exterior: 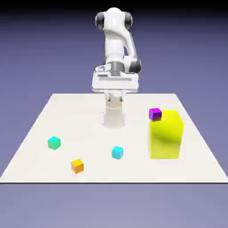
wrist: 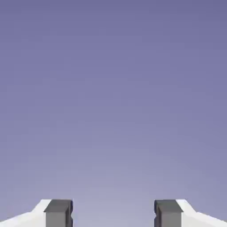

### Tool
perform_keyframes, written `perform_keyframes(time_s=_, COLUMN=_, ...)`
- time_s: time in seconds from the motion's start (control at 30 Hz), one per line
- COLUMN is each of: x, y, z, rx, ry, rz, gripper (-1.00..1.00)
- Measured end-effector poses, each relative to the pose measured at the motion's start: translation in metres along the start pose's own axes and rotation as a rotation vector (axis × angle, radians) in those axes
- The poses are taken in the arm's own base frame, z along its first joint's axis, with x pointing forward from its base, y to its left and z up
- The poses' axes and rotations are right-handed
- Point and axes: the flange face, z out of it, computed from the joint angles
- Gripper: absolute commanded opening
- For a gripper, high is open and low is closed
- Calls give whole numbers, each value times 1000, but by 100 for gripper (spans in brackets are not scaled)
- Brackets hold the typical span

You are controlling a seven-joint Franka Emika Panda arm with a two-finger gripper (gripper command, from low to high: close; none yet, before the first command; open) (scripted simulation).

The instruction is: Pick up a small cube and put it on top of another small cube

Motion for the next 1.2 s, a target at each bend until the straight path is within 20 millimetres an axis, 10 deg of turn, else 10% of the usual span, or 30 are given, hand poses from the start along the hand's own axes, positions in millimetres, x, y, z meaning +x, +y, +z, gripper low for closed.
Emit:
perform_keyframes(time_s=0.43, x=81, y=242, z=107, rx=-534, ry=-317, rz=318, gripper=0)
perform_keyframes(time_s=0.73, x=56, y=424, z=124, rx=-758, ry=-608, rz=557, gripper=0)
perform_keyframes(time_s=0.9, x=19, y=451, z=162, rx=-758, ry=-608, rz=557, gripper=0)
perform_keyframes(time_s=0.93, x=12, y=455, z=167, rx=-758, ry=-608, rz=557, gripper=-100)
perform_keyframes(time_s=1.0, x=12, y=455, z=167, rx=-758, ry=-608, rz=557, gripper=-100)
perform_keyframes(time_s=1.13, x=51, y=428, z=131, rx=-757, ry=-609, rz=558, gripper=-100)
perform_keyframes(time_s=1.2, x=66, y=374, z=134, rx=-734, ry=-616, rz=534, gripper=-100)
